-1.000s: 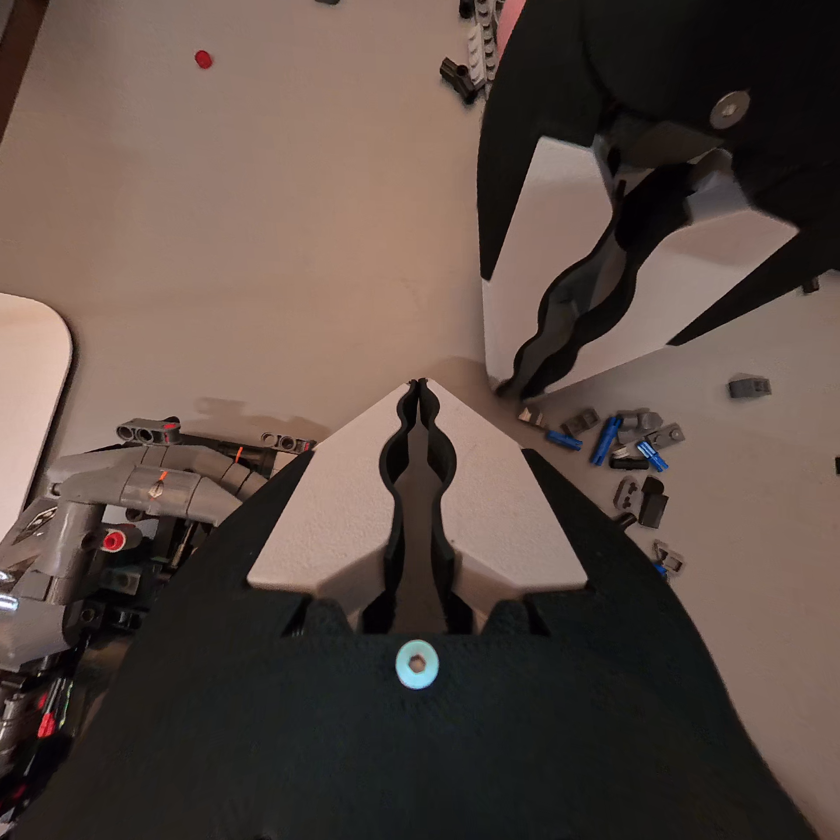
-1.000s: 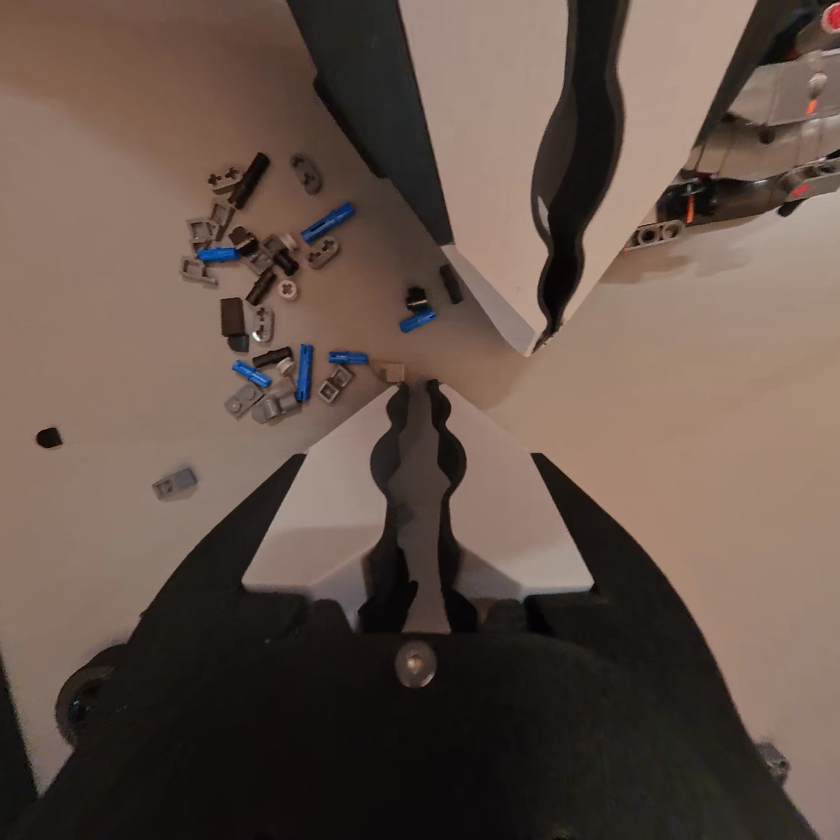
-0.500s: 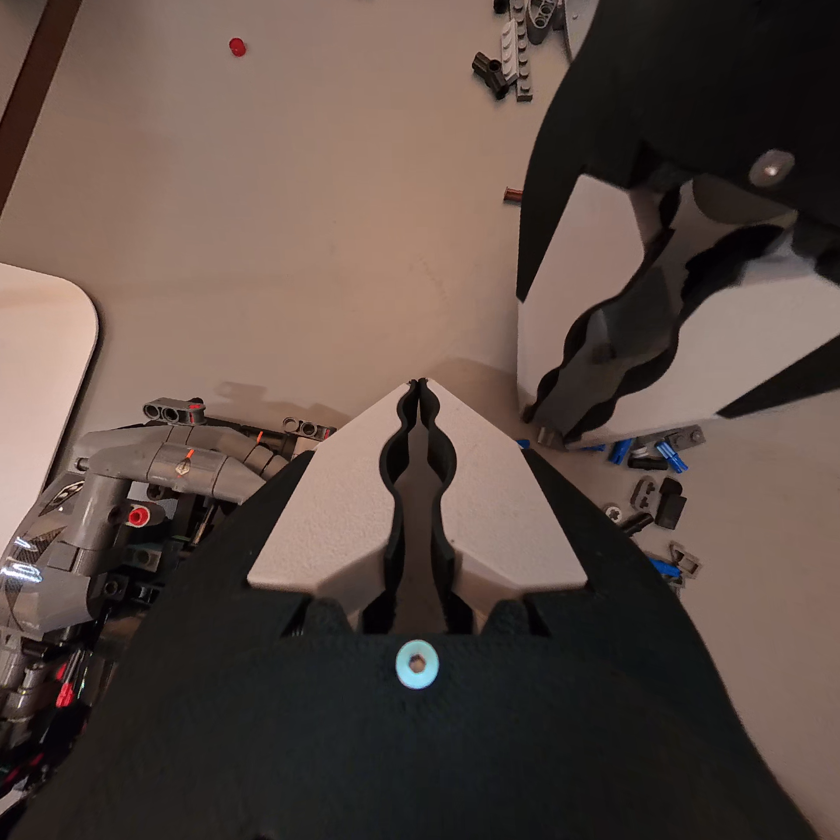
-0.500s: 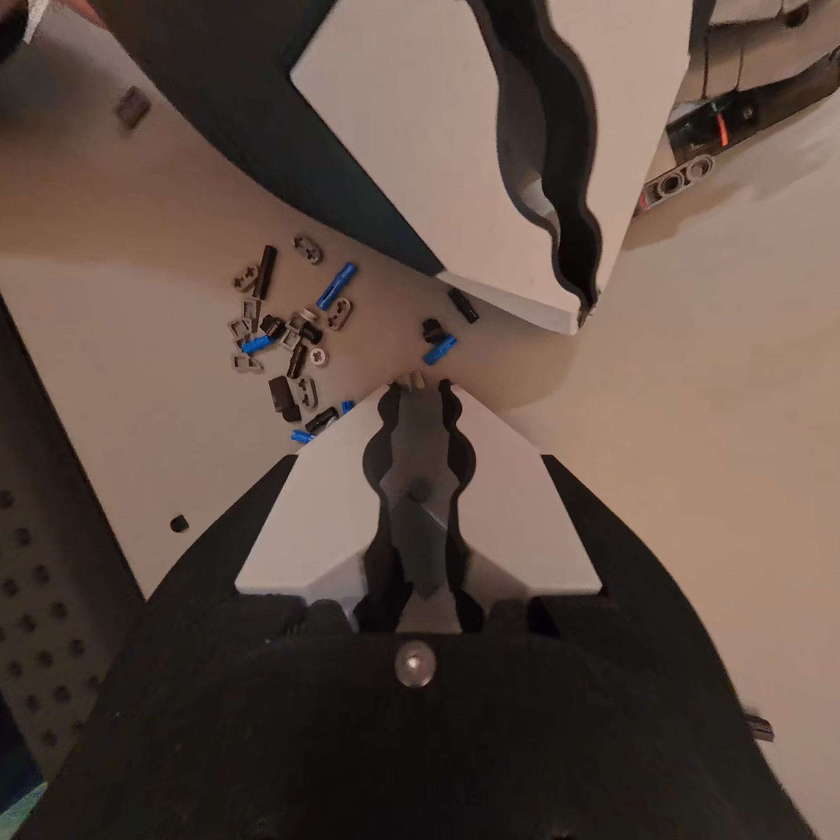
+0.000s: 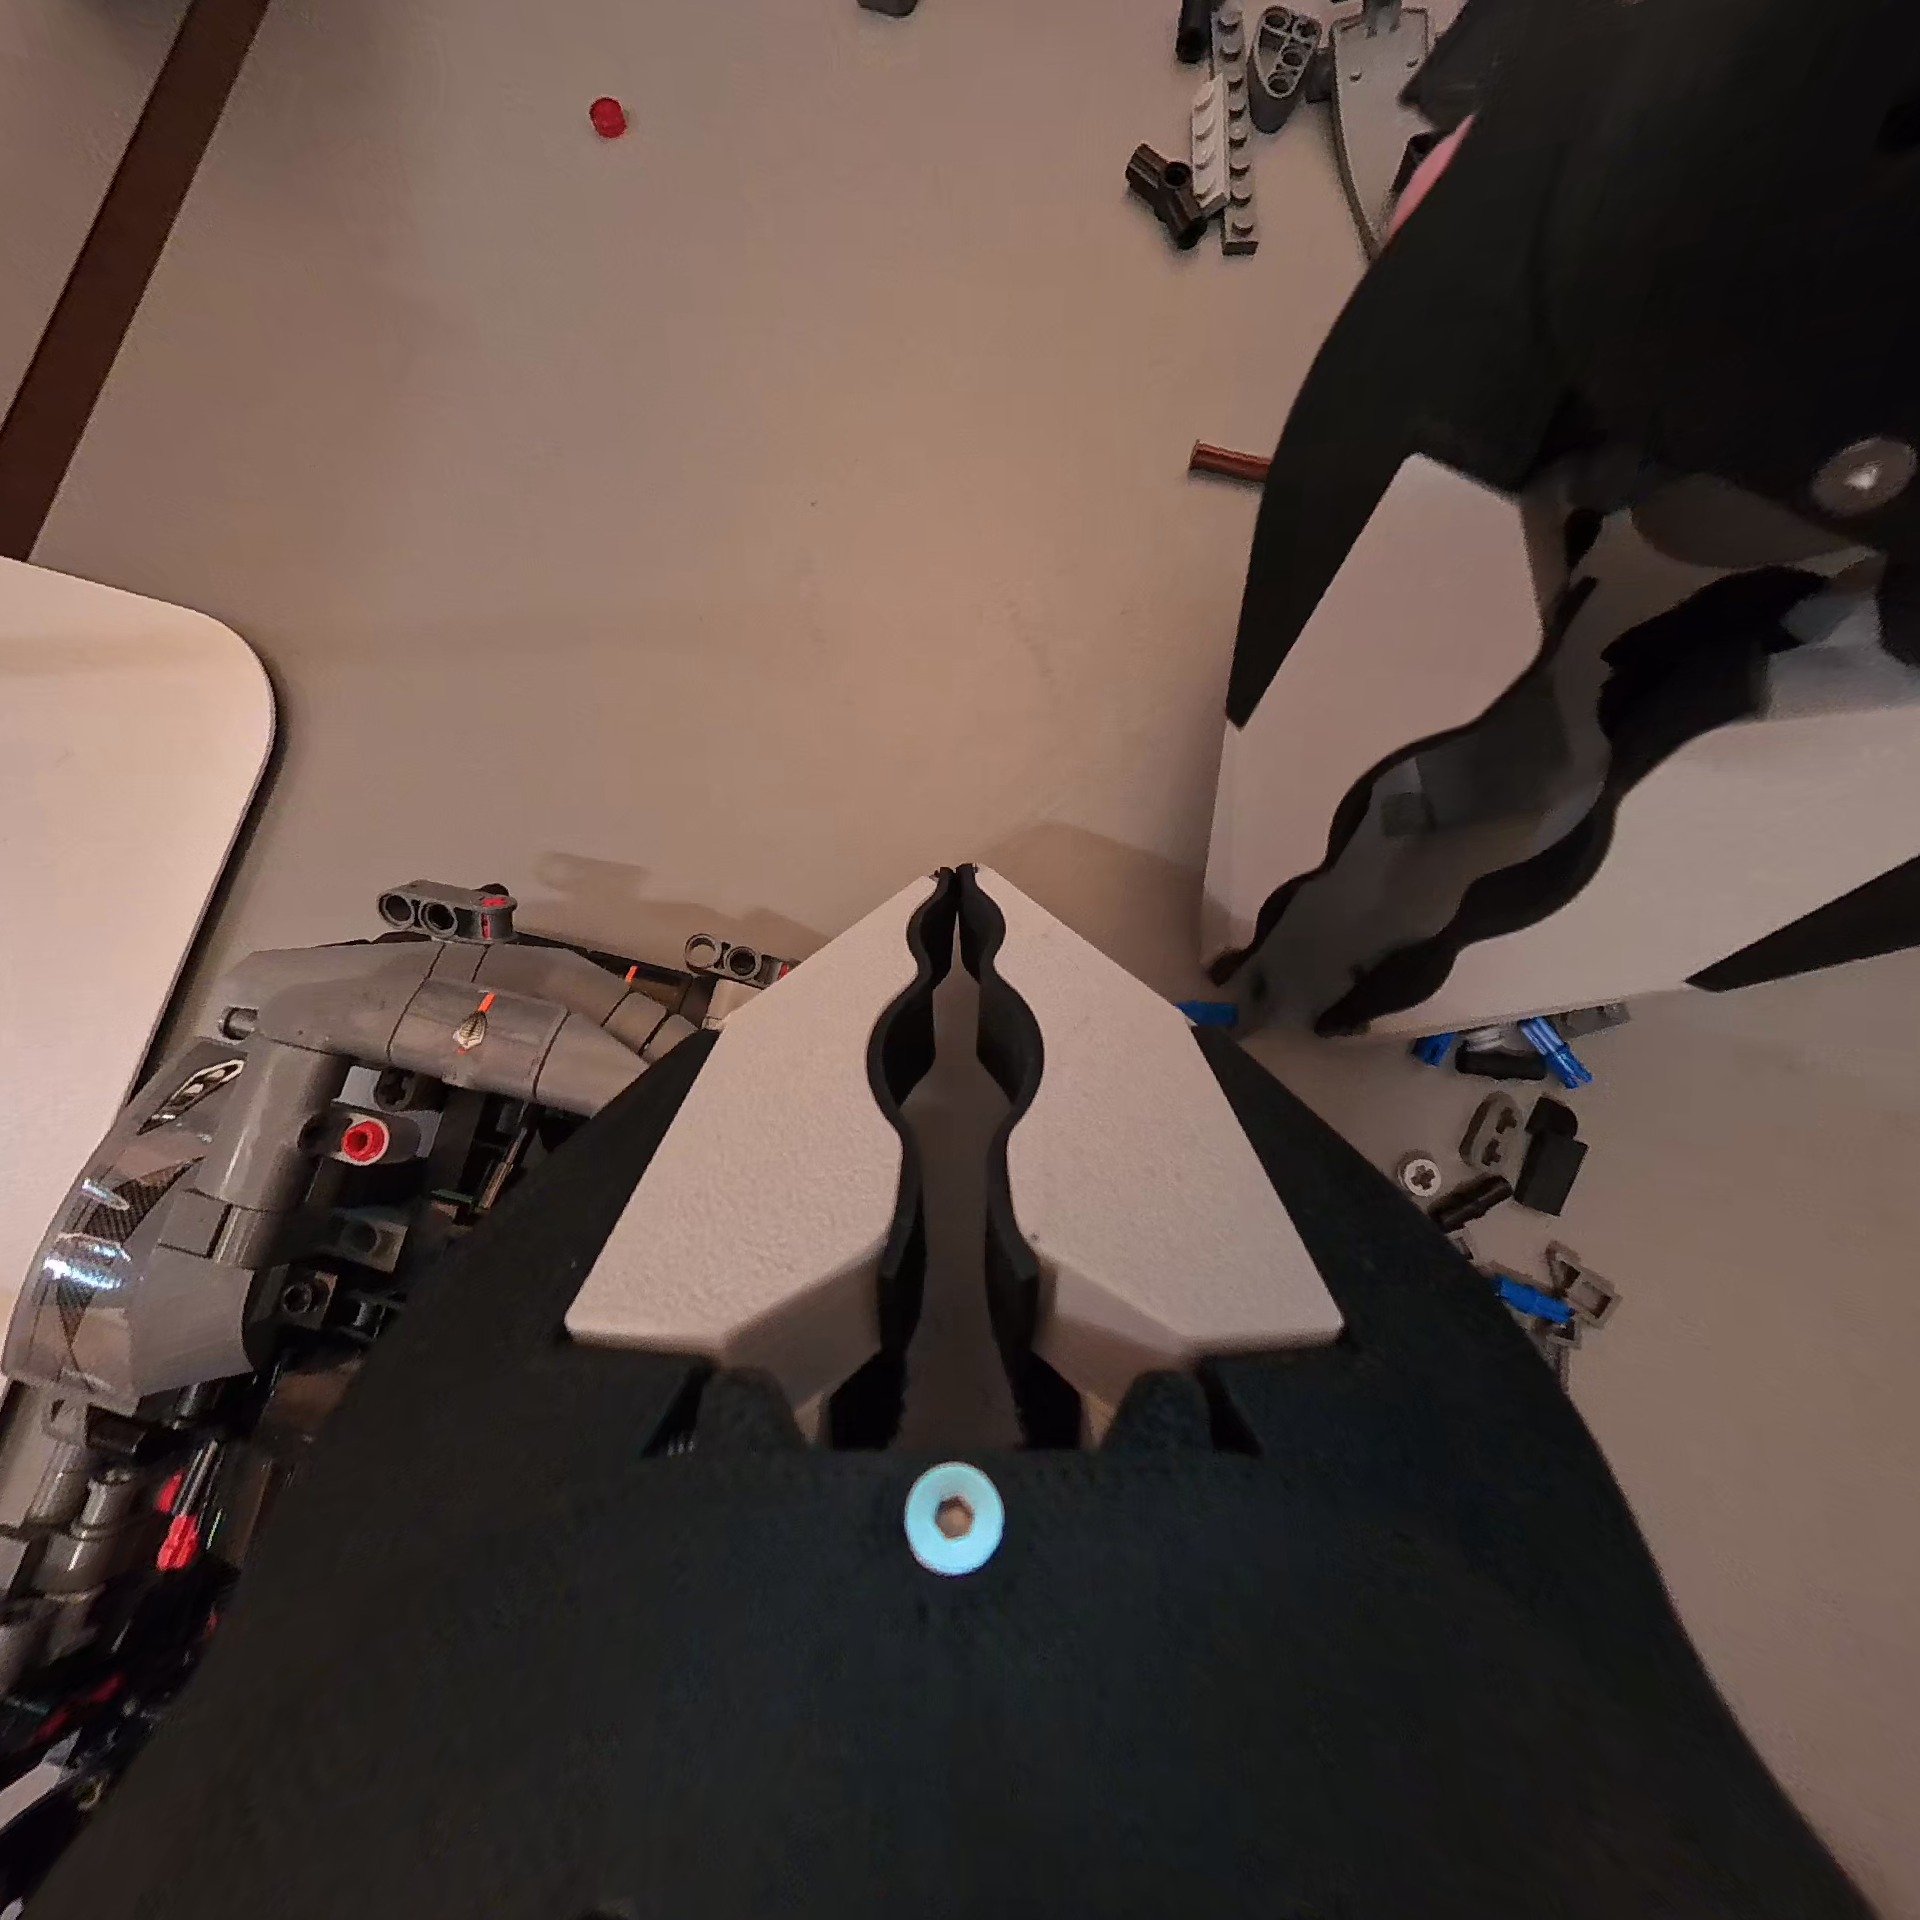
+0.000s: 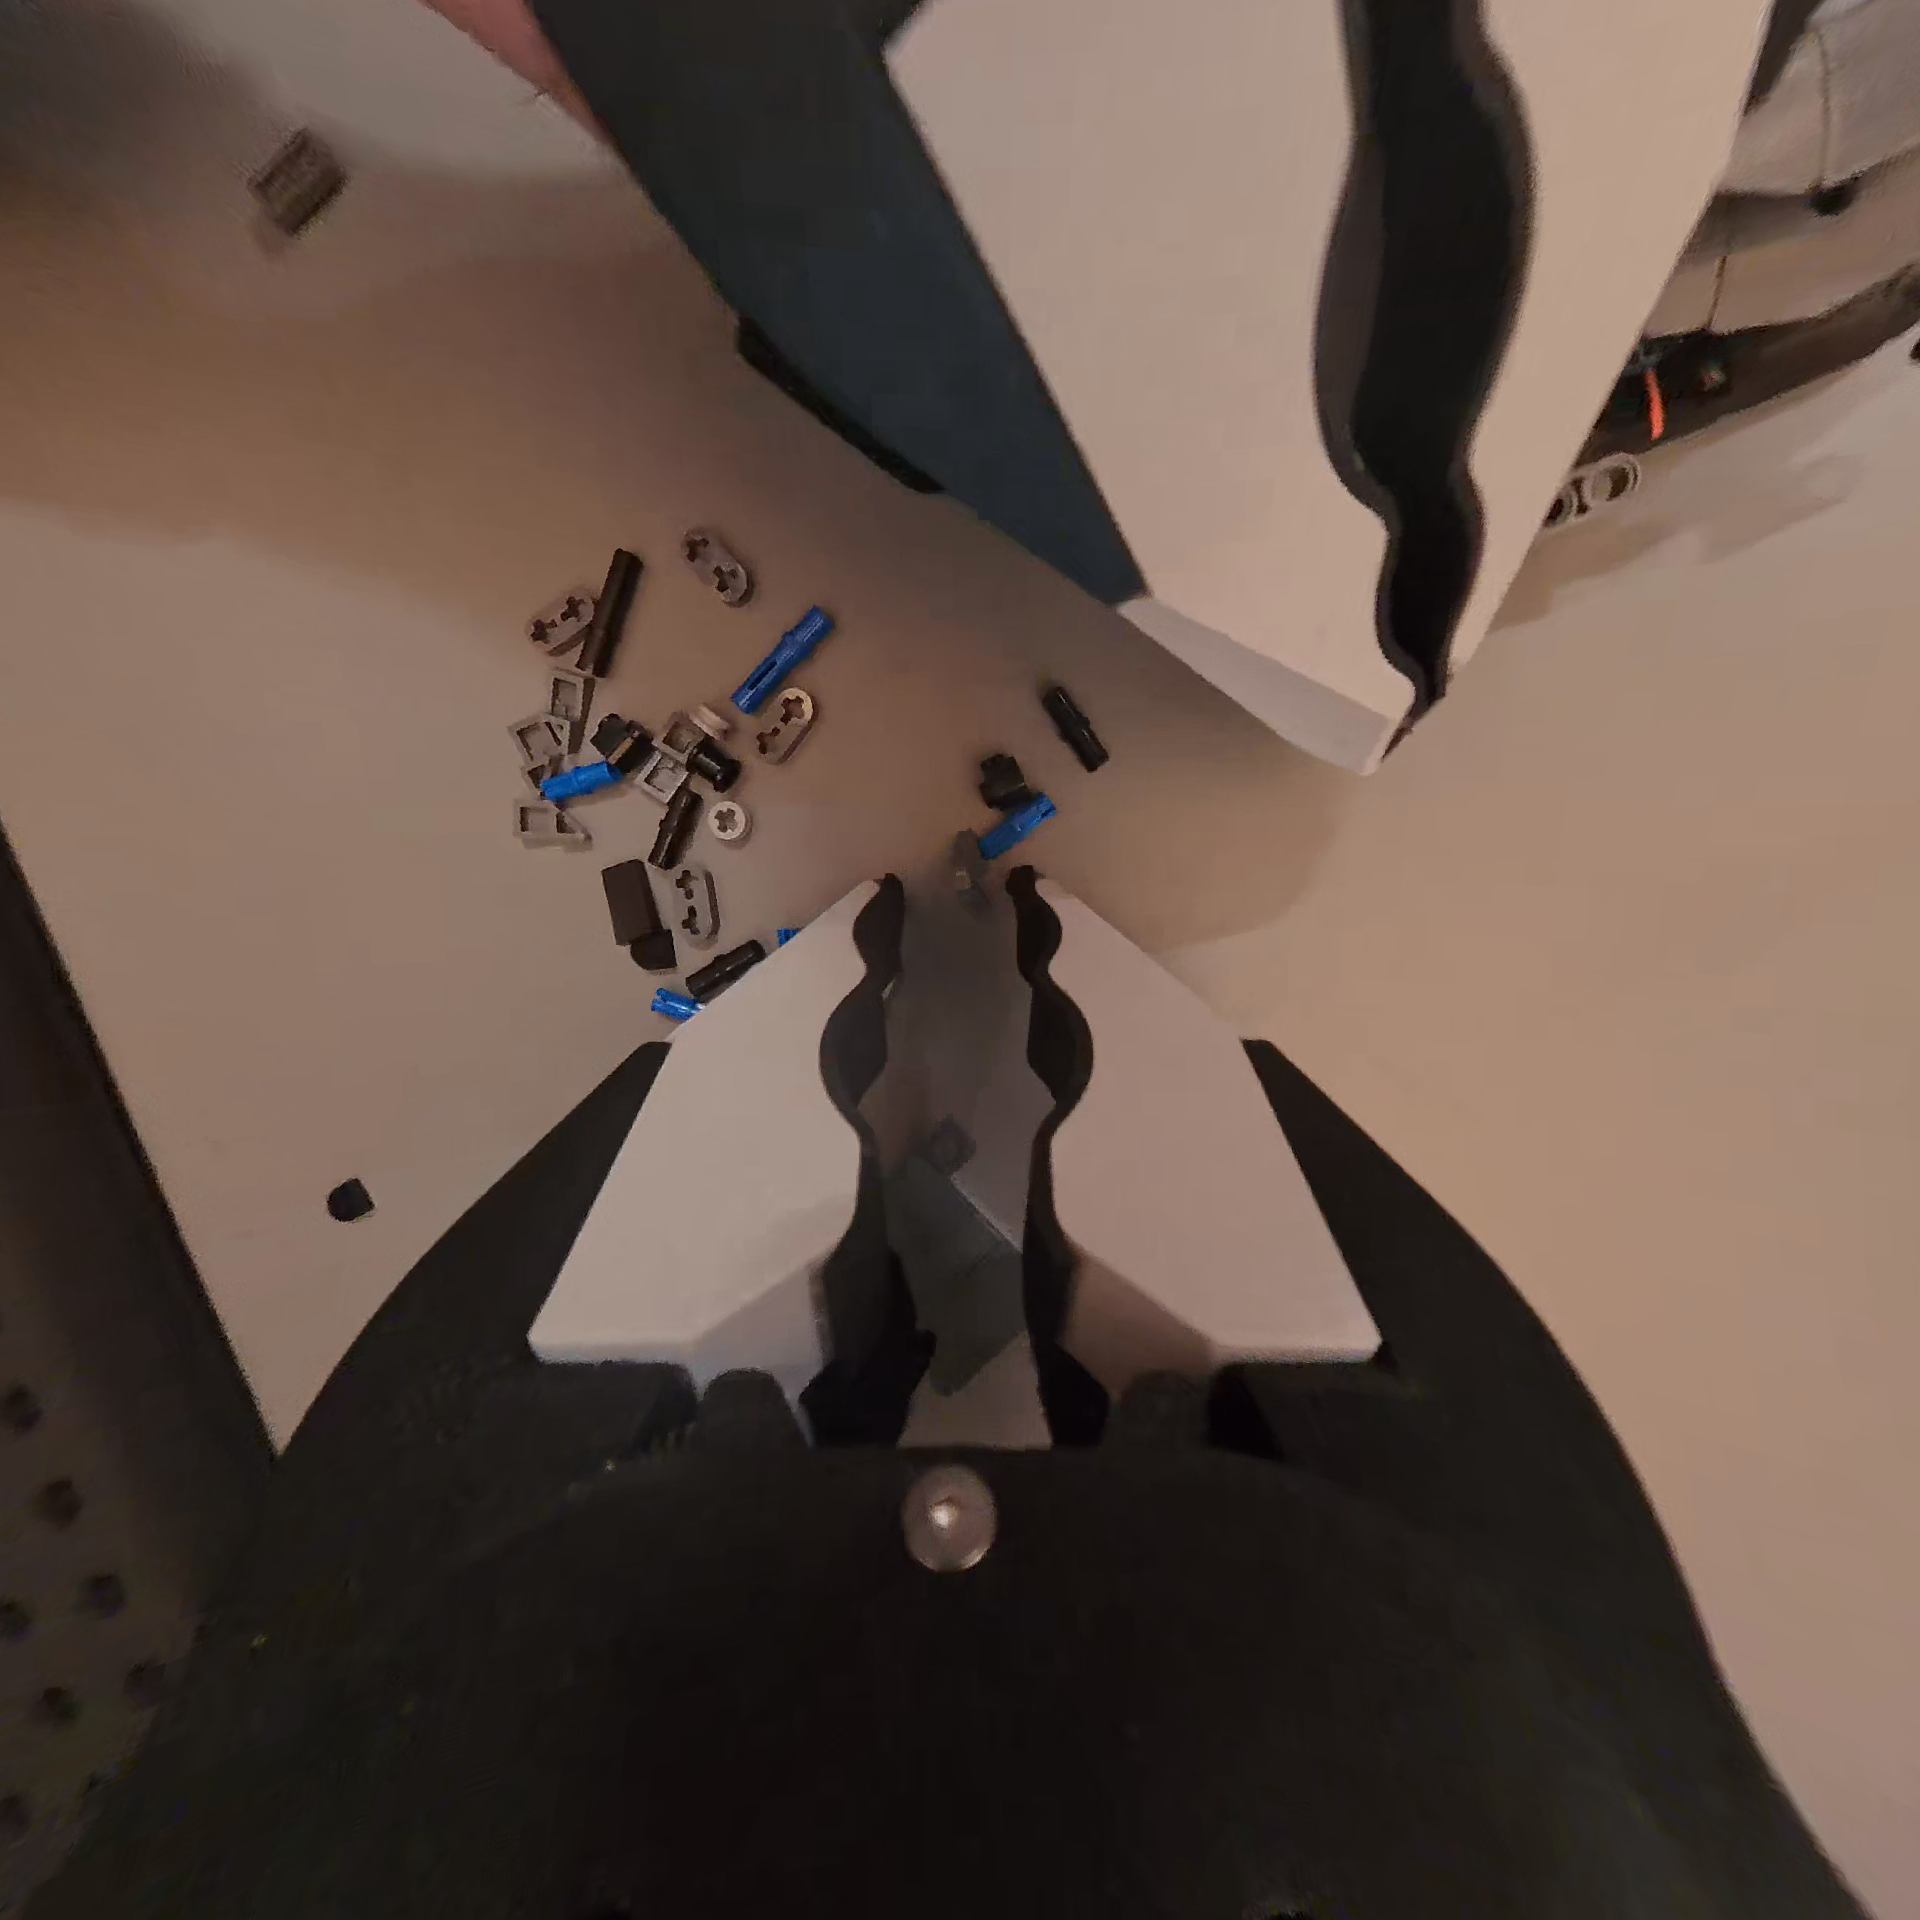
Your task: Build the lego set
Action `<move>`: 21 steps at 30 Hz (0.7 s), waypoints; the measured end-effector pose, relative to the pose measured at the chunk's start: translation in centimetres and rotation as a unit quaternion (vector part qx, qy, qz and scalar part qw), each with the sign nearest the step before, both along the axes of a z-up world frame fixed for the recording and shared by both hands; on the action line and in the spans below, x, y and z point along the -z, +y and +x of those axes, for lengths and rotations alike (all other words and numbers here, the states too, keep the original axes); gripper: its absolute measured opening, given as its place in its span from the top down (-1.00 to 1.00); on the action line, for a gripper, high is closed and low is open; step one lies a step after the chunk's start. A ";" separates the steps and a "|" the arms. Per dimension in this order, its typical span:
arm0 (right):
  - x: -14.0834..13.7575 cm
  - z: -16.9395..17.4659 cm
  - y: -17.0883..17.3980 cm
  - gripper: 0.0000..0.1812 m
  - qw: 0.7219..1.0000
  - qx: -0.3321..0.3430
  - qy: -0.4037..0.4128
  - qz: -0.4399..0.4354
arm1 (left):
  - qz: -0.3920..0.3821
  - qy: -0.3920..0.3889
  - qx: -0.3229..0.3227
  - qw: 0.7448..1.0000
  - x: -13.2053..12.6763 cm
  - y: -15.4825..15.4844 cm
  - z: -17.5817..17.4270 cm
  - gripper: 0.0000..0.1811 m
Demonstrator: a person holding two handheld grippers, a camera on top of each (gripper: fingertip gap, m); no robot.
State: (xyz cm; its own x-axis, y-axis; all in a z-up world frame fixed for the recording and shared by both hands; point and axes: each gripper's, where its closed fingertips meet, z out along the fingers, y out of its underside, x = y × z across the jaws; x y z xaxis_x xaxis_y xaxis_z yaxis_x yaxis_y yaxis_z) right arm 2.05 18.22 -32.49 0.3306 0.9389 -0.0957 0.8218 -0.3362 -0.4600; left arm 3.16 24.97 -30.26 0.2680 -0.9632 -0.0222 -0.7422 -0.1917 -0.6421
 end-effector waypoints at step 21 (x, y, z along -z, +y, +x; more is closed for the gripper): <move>-7.2 3.4 2.8 0.99 0.979 0.049 0.191 -0.054 | -0.084 -0.156 0.057 0.983 -3.7 -2.6 2.3 0.86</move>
State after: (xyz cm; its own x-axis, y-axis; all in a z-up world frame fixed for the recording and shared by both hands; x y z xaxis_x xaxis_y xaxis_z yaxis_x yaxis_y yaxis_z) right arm 5.43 21.01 -25.27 0.3395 0.8823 -0.3261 0.5580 -0.4680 -0.6852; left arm 5.41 22.35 -26.58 0.1275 -0.9704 0.2051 -0.5371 -0.2414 -0.8082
